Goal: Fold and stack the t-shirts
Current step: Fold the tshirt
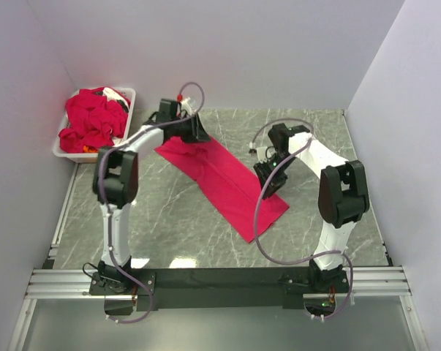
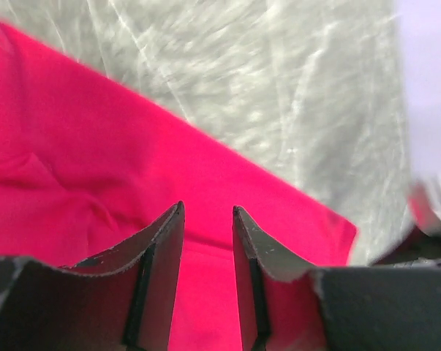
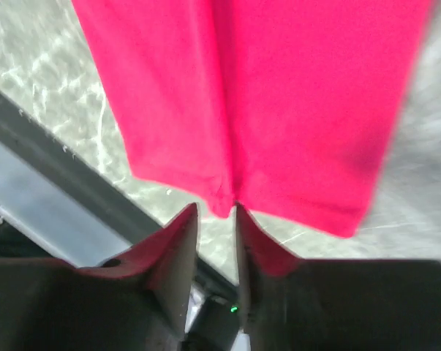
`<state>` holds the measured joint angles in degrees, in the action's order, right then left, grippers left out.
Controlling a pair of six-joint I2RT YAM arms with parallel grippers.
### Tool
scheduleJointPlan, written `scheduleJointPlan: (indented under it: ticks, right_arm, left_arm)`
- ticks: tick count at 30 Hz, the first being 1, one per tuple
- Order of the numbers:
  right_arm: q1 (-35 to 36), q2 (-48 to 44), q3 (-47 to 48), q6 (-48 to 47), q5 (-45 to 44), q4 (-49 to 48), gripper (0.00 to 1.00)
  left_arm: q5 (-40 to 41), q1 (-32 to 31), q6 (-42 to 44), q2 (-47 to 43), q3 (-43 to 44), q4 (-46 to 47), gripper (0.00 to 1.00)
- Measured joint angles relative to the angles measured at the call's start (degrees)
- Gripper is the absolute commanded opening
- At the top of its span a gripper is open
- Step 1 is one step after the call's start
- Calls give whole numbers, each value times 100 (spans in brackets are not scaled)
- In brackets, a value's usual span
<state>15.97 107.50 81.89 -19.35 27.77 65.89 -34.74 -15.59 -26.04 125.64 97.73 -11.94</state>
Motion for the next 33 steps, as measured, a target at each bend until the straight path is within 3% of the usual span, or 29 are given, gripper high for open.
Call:
scheduleJointPlan:
  ticks: [2, 6, 11, 20, 27, 33]
  right_arm:
    - [2, 17, 271, 28, -76, -11, 18]
    - [37, 516, 627, 107, -144, -160, 8]
    - [98, 1246, 684, 286, -275, -417, 0]
    - [332, 1200, -15, 557, -57, -715, 0]
    - [1132, 898, -1003, 603, 649, -675, 0]
    - [1458, 898, -1071, 444, 1224, -621, 18]
  left_arm:
    - [55, 57, 31, -597, -280, -22, 37]
    - [120, 343, 48, -1545, -658, -15, 33]
    - [389, 610, 234, -1508, -824, -90, 30]
    - [1113, 549, 282, -970, -1064, -649, 27]
    - [1574, 485, 289, -463, -680, -728, 25]
    - [1711, 275, 411, 426, 164, -957, 24]
